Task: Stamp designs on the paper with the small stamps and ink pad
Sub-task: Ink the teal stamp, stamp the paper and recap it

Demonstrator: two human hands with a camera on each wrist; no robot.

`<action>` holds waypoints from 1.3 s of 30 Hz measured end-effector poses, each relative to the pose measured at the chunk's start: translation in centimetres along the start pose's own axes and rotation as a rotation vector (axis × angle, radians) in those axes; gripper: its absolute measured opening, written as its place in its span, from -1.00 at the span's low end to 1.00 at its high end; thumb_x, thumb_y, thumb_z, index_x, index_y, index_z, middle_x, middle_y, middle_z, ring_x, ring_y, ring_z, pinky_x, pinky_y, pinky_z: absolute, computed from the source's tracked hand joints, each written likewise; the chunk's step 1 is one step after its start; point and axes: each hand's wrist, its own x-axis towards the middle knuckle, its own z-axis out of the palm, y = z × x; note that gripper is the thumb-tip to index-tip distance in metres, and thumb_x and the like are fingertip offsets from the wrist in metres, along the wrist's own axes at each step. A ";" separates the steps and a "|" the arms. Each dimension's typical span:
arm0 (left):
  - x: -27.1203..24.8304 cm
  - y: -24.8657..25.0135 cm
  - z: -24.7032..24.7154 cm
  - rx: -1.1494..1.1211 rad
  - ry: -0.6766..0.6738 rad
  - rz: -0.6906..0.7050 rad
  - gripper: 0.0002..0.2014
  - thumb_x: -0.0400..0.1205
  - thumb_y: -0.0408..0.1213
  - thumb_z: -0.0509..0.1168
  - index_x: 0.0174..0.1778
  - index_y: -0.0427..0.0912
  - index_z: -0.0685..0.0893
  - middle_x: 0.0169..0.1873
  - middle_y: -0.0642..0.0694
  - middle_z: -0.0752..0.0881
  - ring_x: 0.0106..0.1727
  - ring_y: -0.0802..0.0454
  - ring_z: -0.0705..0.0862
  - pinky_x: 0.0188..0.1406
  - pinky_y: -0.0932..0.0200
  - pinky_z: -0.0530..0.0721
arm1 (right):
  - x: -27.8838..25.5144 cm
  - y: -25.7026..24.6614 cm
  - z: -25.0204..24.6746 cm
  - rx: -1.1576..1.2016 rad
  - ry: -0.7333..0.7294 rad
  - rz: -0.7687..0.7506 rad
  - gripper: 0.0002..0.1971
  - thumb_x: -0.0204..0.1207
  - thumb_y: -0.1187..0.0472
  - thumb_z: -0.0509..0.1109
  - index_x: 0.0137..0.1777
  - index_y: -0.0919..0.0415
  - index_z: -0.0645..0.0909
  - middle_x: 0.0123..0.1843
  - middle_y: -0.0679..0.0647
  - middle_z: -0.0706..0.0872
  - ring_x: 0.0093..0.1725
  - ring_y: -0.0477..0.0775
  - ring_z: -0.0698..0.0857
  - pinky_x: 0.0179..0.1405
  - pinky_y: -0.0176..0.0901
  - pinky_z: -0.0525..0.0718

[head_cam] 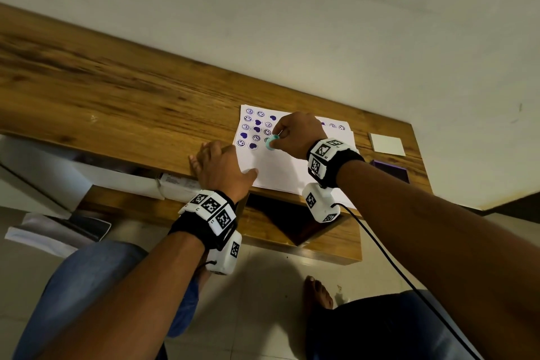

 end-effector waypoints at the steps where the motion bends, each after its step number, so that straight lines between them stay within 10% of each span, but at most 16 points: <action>1: -0.1 0.1 0.0 0.011 0.000 0.002 -0.33 0.45 0.20 0.41 0.43 -0.04 0.52 0.59 -0.17 0.30 0.68 -0.24 0.06 0.63 -0.36 -0.11 | 0.0 0.0 0.0 0.000 0.000 0.000 -0.72 0.36 -0.02 0.65 0.02 0.06 0.81 -0.02 -0.02 0.82 0.09 0.06 0.76 0.12 -0.09 0.70; 31: -0.3 0.6 -0.4 0.024 -0.020 -0.010 -0.39 0.46 0.18 0.41 0.40 0.00 0.55 0.58 -0.17 0.29 0.68 -0.24 0.05 0.62 -0.35 -0.10 | 1.5 -0.5 0.8 -0.012 -0.098 0.008 -0.74 0.32 0.06 0.71 -0.05 0.14 0.84 -0.16 -0.09 0.75 -0.09 -0.04 0.70 -0.13 -0.21 0.59; 39: -0.1 0.1 -0.1 0.030 -0.010 -0.005 -0.38 0.45 0.19 0.40 0.39 0.01 0.56 0.56 -0.17 0.32 0.67 -0.25 0.08 0.62 -0.36 -0.07 | 2.5 -2.3 0.3 -0.074 -0.198 0.022 -0.69 0.24 0.16 0.77 -0.44 0.06 0.64 -0.06 0.05 0.87 -0.10 0.08 0.84 0.02 -0.02 0.82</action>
